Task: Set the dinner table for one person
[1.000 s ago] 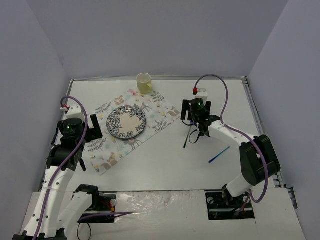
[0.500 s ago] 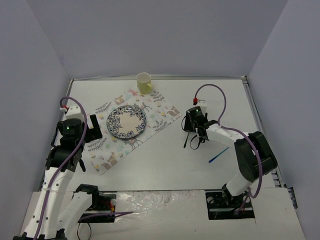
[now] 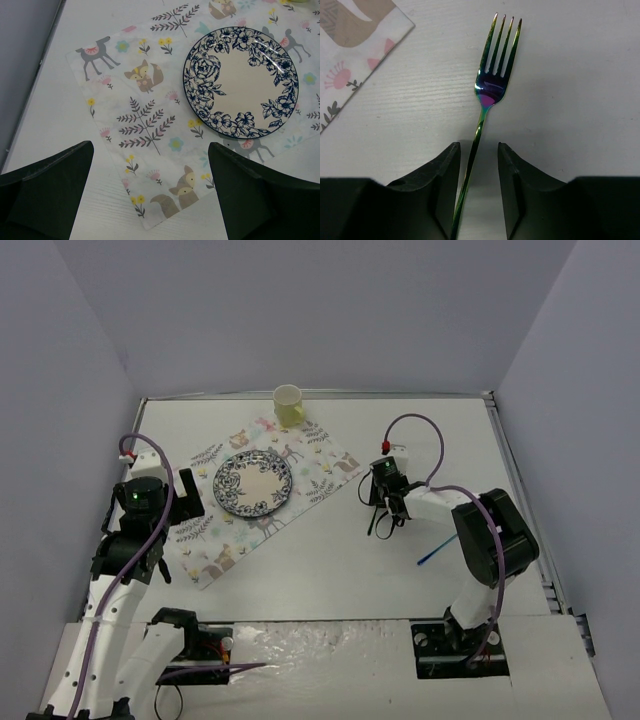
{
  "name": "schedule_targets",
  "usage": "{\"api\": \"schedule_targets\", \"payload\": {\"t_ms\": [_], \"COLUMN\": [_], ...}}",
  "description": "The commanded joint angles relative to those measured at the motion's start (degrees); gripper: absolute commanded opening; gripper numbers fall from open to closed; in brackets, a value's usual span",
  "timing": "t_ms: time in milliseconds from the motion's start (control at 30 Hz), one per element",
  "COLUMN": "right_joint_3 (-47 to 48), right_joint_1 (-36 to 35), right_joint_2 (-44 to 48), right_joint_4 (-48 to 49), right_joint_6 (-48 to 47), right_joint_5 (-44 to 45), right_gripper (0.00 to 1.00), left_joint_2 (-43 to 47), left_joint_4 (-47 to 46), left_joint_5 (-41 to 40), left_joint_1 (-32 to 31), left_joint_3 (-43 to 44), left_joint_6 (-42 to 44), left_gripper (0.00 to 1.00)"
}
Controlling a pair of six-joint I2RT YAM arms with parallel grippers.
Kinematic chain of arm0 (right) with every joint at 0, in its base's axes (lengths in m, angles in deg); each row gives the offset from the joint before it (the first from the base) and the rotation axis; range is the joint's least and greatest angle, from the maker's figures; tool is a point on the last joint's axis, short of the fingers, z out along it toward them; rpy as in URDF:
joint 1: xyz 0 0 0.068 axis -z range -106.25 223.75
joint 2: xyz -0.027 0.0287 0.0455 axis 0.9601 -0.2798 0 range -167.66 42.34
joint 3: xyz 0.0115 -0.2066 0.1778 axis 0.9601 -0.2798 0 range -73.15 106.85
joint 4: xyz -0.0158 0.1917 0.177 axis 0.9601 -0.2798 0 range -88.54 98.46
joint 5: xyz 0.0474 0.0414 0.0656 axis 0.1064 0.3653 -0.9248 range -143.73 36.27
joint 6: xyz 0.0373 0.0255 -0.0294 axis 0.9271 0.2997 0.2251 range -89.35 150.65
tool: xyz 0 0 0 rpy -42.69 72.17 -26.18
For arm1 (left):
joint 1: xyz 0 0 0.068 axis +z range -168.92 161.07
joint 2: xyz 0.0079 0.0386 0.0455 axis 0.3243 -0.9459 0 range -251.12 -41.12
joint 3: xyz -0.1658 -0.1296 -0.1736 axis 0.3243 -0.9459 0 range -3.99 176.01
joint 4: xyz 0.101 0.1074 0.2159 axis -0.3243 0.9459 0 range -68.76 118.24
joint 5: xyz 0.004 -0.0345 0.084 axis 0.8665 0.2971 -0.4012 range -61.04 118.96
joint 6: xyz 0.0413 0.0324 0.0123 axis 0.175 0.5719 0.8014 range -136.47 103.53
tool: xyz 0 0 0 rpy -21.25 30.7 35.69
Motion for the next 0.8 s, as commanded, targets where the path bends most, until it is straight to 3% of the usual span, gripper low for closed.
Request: {"api": "schedule_targets", "payload": {"t_ms": [0, 233, 567, 767], "right_joint_3": [0.8, -0.1, 8.2, 23.8], "right_joint_1": [0.0, -0.9, -11.2, -21.9], "right_joint_2": [-1.1, 1.2, 10.3, 2.4], "right_joint_4": [1.7, 1.1, -2.7, -4.7], "right_joint_6": [0.8, -0.6, -4.8, -6.6], "right_joint_5": [0.8, 1.0, -0.3, -4.6], "right_gripper": [0.25, 0.00, 0.00, 0.00], "left_joint_2": [0.1, 0.1, 0.4, 2.4], "left_joint_4": [-2.0, -2.1, -1.7, 3.9], "left_joint_5": [-1.1, -1.0, -0.8, -1.2], "left_joint_1": [0.3, 0.3, 0.3, 0.3], "left_joint_3": [1.1, 1.1, 2.2, 5.7], "left_joint_6": [-0.7, -0.6, -1.2, -2.8], "left_gripper": [0.97, 0.97, 0.97, 0.97]}}
